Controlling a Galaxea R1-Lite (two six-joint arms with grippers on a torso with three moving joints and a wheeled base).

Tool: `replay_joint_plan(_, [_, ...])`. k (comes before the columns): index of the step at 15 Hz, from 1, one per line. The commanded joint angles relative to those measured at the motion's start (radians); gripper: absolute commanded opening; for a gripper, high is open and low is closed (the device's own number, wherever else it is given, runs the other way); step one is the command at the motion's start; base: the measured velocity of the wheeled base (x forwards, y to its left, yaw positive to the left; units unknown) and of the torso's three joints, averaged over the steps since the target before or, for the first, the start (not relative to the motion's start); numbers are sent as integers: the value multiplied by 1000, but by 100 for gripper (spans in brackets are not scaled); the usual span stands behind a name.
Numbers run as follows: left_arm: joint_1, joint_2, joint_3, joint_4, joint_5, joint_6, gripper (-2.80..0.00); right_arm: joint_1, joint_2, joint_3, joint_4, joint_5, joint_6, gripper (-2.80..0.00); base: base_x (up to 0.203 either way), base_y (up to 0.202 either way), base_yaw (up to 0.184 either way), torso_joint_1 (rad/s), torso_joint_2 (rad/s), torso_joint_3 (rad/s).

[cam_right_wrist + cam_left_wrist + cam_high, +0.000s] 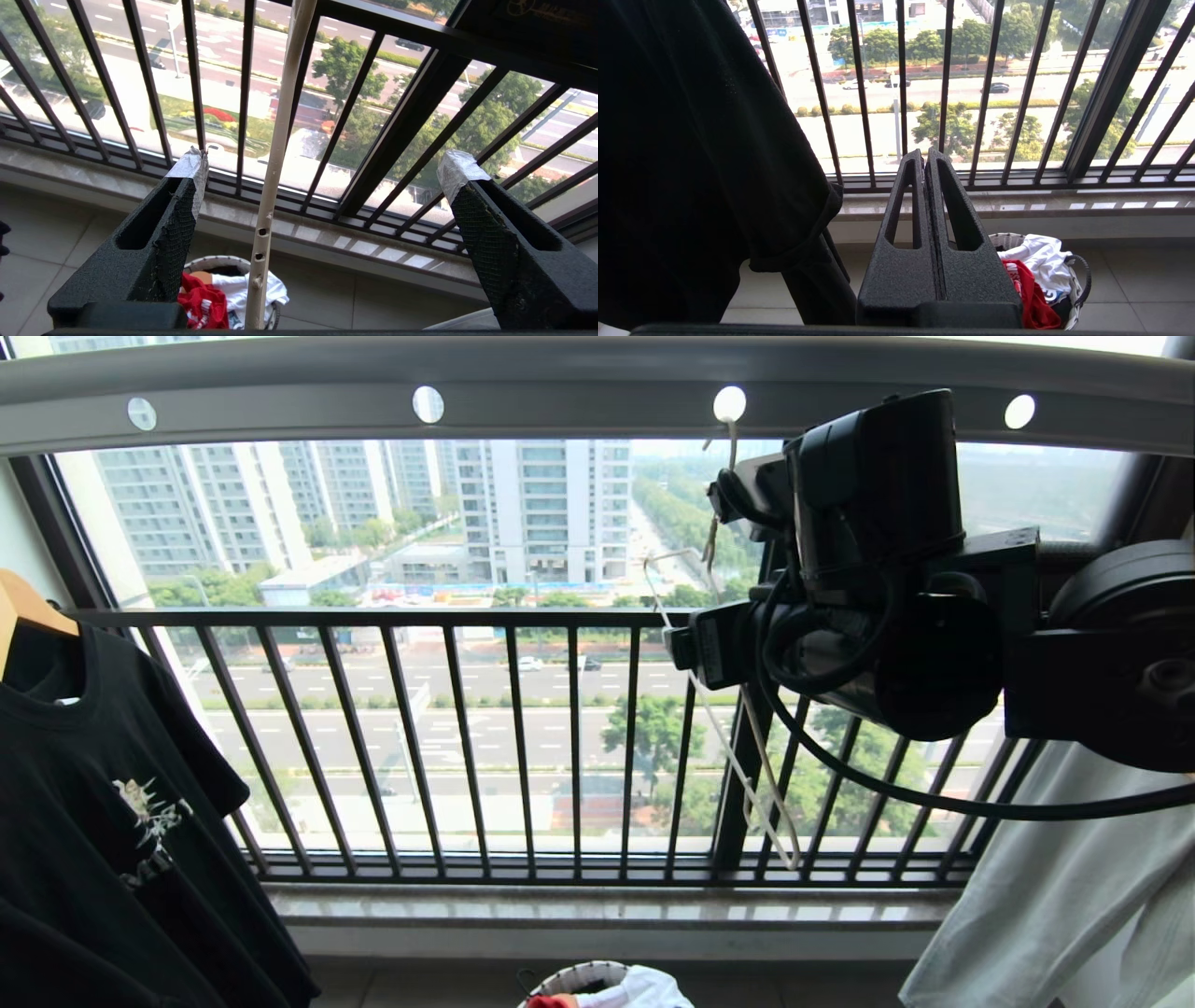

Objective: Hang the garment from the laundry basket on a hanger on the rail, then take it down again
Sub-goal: Pick up the clothes rack on the clothesline

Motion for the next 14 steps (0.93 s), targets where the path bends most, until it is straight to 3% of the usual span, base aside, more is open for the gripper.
replay_joint_plan(1, [0,1,0,1,0,0,-280,-12,8,1,-7,-5,-6,-280,0,0,0,0,0,0])
replay_joint_plan(7, [0,1,0,-1,0,0,-280,-20,-10,7,-12,-9,0,-280,0,0,0,0,0,0])
replay_joint_plan(14, [0,1,0,1,0,0,-280,-18,-29,74,-110,-9,-2,-280,0,0,0,0,0,0])
